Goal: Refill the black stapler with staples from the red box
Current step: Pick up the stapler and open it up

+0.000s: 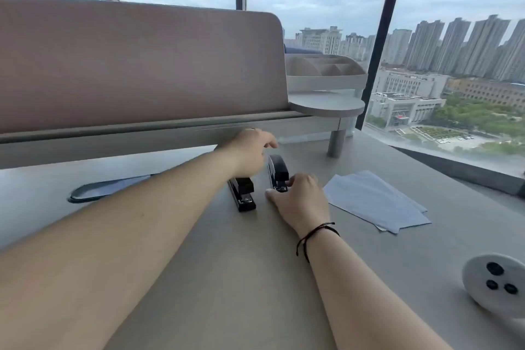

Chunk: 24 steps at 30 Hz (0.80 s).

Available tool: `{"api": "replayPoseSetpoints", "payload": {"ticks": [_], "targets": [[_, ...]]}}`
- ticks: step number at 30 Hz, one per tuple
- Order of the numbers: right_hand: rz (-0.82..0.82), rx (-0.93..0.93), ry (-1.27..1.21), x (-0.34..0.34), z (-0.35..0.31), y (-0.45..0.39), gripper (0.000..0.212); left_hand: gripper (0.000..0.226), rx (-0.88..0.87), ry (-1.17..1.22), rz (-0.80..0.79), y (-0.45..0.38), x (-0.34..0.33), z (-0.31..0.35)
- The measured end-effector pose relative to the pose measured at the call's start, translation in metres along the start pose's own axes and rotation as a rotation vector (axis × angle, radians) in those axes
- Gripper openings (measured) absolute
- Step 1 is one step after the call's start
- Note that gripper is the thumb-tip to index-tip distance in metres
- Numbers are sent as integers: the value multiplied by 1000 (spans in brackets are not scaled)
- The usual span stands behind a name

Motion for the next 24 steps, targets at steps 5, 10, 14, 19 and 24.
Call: {"api": "replayPoseSetpoints", "payload": {"ticks": [5,10,14,19,24], "targets": [[20,3,-4,-9,6,-9,18,65,13,-276,-303,-31,-43,-6],[51,25,14,-6,5,-11,16,36,-54,-480,-371,-40,-55,6],[80,15,-23,-3,9,-12,14,32,-75,-464,-357,-36,-46,15],[184,49,-87,13,2,-5,18,20,-152,-523,-253,-15,-11,36],[250,147,-176,35,-9,20,16,16,-225,-566,-186,25,27,53]]}}
Point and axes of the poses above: each hand's wrist, its own y-axis away from the middle knuckle, its own x-axis out of the back of the hand, z = x × y, the point moved 10 cm from there along -y, towards the middle knuckle, and after that the axes turned 13 degrees about y, right-handed, at the moved point
